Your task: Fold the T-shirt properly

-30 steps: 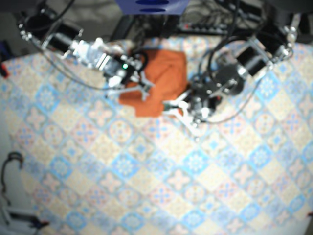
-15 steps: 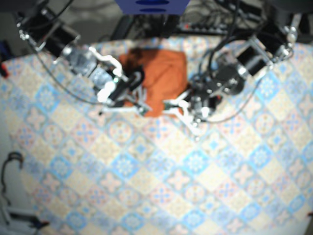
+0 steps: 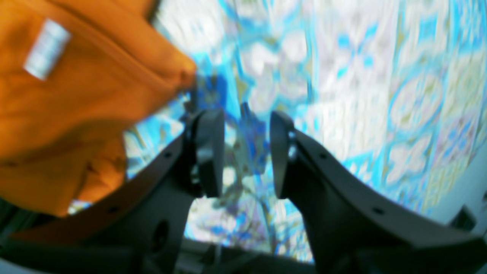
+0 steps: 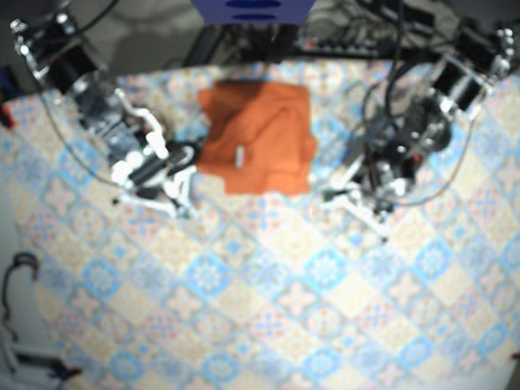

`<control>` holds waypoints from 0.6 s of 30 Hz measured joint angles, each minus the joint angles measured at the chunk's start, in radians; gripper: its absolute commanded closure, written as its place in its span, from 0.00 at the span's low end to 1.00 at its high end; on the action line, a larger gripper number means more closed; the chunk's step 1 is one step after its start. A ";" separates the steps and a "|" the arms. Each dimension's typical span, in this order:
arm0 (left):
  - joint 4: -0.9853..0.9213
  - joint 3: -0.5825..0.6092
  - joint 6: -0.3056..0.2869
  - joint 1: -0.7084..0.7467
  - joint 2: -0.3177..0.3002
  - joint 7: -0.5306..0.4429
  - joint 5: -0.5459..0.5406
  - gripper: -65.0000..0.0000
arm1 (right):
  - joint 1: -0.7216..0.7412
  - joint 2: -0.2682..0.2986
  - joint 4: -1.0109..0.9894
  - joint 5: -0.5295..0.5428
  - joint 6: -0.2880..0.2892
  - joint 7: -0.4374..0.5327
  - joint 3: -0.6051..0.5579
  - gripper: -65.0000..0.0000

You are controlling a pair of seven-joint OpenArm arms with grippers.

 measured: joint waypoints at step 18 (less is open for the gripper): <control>0.355 -0.687 -0.006 0.622 -0.094 -0.031 -0.048 0.85 | -0.281 0.028 0.075 0.005 -0.002 0.085 0.338 0.69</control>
